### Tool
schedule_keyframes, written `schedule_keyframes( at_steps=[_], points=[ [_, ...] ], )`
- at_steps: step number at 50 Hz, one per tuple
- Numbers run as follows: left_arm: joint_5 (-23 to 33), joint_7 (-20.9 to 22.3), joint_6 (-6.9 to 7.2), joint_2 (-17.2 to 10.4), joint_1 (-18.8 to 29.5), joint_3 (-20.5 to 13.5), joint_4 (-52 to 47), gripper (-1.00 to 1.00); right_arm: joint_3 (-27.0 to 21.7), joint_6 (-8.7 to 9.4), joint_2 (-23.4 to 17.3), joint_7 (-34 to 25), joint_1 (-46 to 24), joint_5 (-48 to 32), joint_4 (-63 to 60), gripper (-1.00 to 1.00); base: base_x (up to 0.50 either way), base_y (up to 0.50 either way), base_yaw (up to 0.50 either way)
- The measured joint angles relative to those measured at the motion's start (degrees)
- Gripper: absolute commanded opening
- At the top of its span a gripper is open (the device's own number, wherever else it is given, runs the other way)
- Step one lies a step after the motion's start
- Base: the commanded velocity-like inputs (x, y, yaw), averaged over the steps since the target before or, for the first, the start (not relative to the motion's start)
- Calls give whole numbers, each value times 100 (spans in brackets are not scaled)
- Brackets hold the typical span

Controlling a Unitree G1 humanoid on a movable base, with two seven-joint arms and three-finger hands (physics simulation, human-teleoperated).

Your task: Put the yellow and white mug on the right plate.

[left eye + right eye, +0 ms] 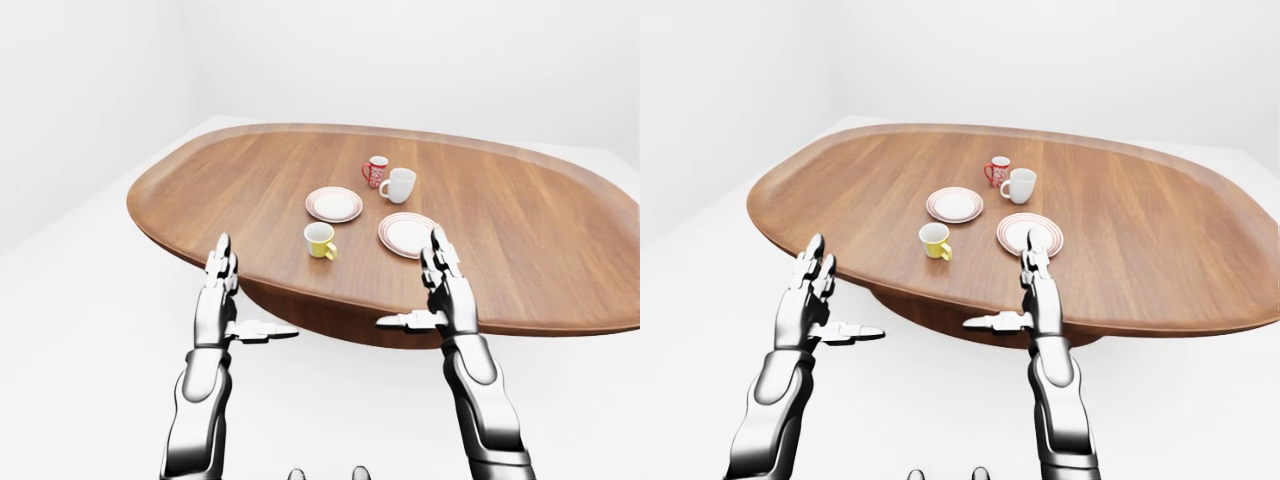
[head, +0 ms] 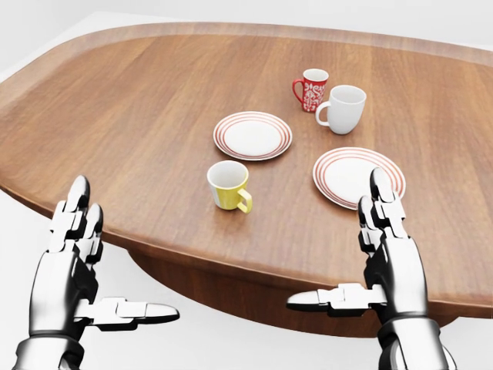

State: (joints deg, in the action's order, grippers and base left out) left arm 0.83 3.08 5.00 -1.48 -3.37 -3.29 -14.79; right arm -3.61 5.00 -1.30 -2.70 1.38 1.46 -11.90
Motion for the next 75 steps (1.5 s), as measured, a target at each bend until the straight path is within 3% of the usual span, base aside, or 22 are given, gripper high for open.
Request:
schedule_keyframes(
  at_steps=[50, 75],
  points=[
    [48, 42, 0, 30, -66, 11, -219, 100, -37, 0, -9, -198, 111, 284, -467, 100, 45, 12, 0],
    [56, 47, 0, 31, -137, 11, -270, 100, 39, 0, 3, -174, 179, 127, -368, 100, 8, 2, 0]
  ],
)
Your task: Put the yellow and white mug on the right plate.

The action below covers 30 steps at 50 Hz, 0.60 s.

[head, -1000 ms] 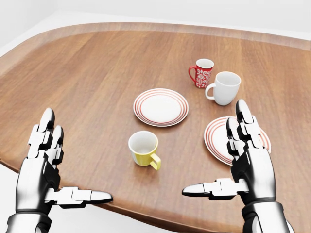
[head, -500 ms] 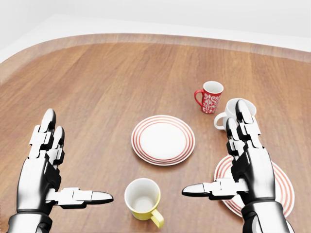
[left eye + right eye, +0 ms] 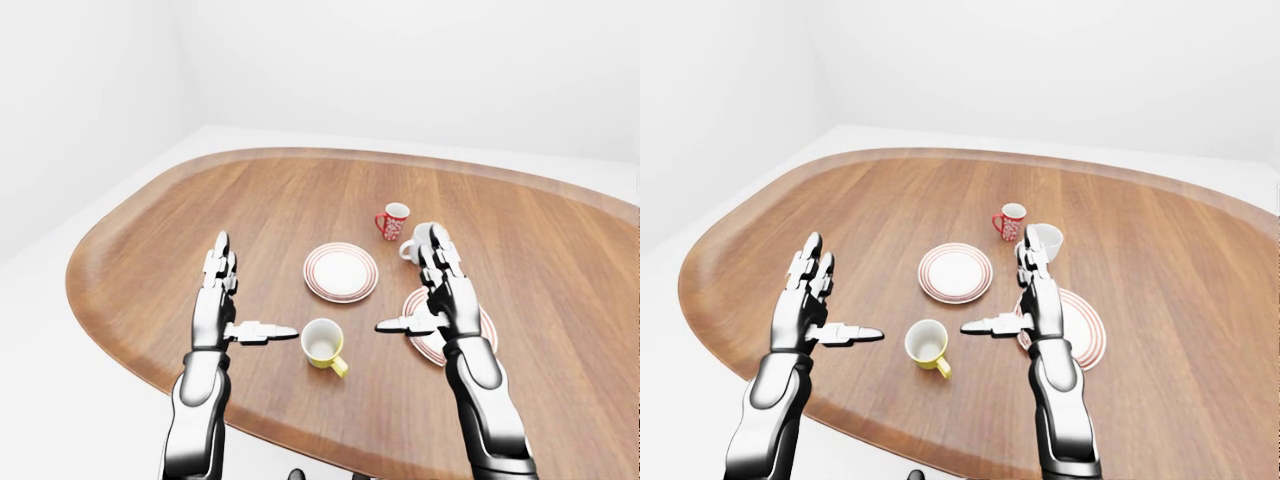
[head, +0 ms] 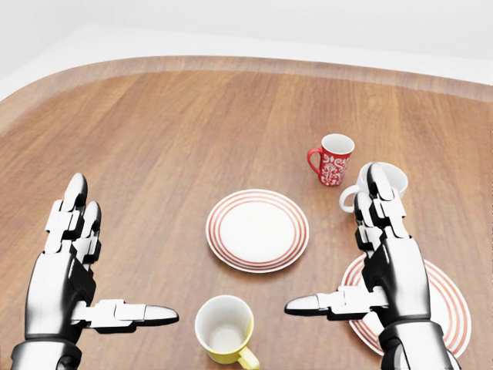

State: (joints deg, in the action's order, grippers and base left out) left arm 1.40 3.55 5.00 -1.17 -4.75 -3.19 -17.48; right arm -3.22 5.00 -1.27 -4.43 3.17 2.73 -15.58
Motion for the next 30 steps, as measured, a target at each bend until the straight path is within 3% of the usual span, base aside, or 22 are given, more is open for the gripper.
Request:
schedule_keyframes(
  at_steps=[3, 15, 30],
  points=[
    [1, -1, 0, 0, 27, -2, -5, 100, 8, 0, 5, -26, -48, 18, -2, 100, 39, 10, 0],
    [-37, 22, 0, -23, 73, -72, -67, 100, 42, 0, -3, 14, -71, -114, 87, 100, 0, 0, 0],
    [-197, 111, 0, -194, 278, -504, -89, 100, -27, 0, -223, -107, -700, -695, 391, 100, 0, 0, 0]
  ],
)
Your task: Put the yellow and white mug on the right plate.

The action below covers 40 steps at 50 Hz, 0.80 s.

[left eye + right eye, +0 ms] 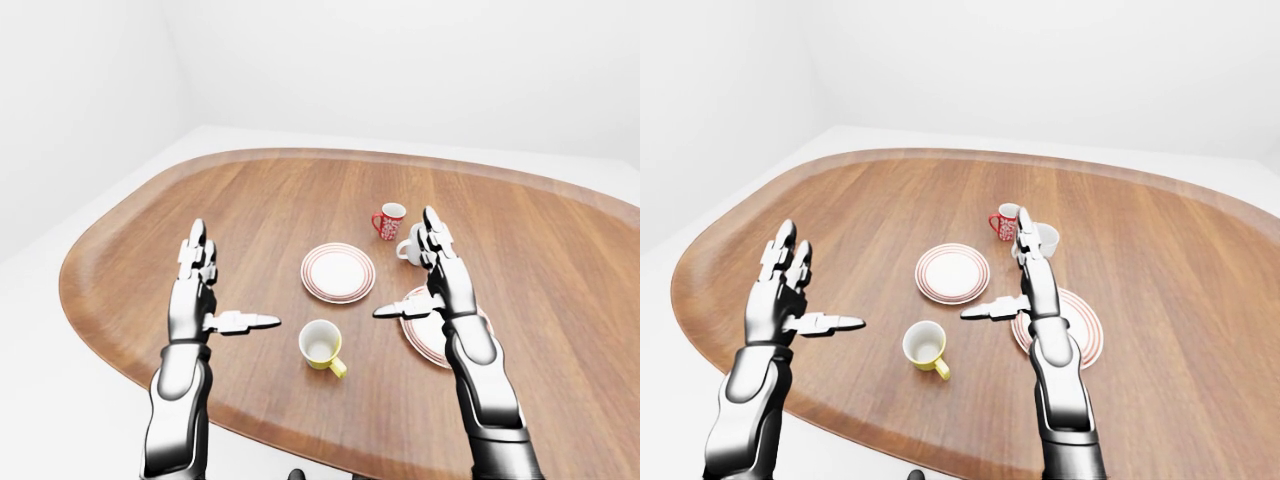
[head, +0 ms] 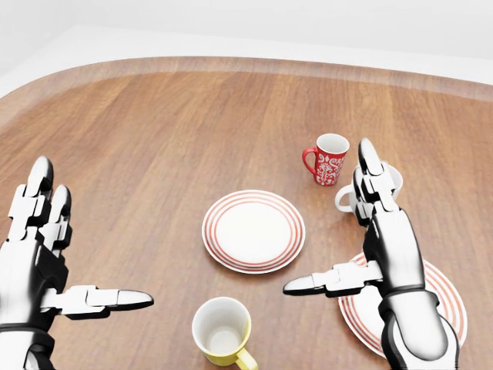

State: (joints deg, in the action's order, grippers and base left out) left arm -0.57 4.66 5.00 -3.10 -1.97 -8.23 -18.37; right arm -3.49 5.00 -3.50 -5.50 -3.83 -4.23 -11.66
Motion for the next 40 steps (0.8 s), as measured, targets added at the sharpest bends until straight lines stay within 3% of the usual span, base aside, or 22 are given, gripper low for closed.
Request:
schedule_keyframes(
  at_steps=[19, 40],
  points=[
    [-112, 148, 0, -215, 181, -455, 4, 100, 224, 0, -127, -233, -1083, -1362, 389, 100, 0, 0, 0],
    [-304, 210, 0, -430, 320, -900, -74, 100, 423, 0, -11, -354, -1332, -2184, 571, 100, 0, 0, 0]
  ],
)
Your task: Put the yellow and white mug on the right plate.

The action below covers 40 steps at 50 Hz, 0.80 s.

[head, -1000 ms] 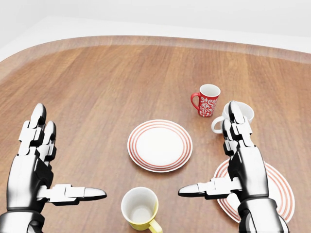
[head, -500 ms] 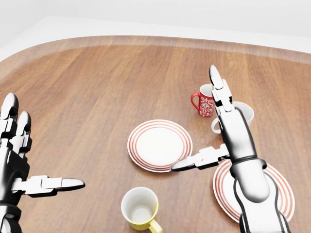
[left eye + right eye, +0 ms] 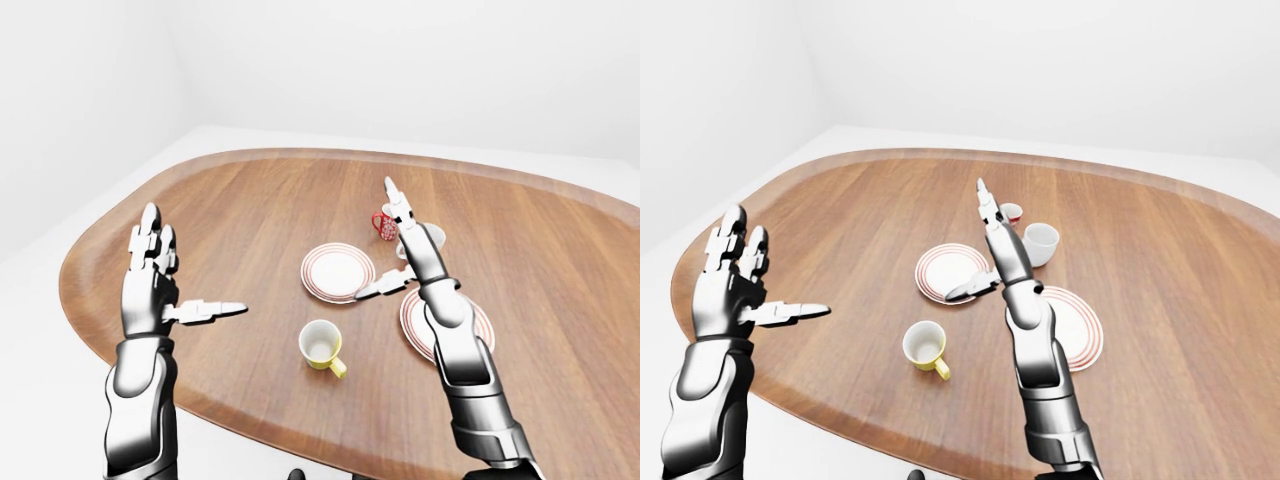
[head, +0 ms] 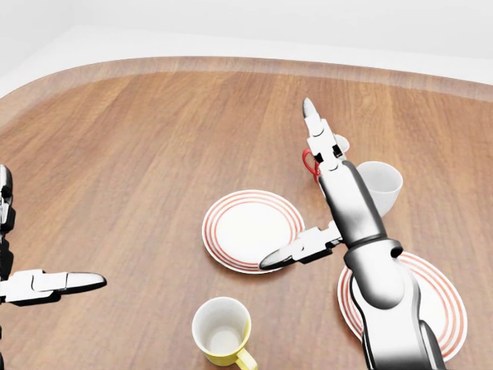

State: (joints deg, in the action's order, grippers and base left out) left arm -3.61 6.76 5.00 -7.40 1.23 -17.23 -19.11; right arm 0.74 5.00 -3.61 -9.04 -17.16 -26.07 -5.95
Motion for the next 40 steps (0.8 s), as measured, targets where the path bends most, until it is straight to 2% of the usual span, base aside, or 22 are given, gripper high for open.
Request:
schedule_keyframes(
  at_steps=[13, 40],
  points=[
    [-81, -1, 0, -86, 44, -157, -3, 100, 187, 0, 131, 35, 107, -379, 108, 100, 0, 0, 0],
    [-101, 2, 0, -108, 53, -197, 9, 100, 533, 0, 369, 291, 421, -944, 660, 100, 0, 0, 0]
  ],
)
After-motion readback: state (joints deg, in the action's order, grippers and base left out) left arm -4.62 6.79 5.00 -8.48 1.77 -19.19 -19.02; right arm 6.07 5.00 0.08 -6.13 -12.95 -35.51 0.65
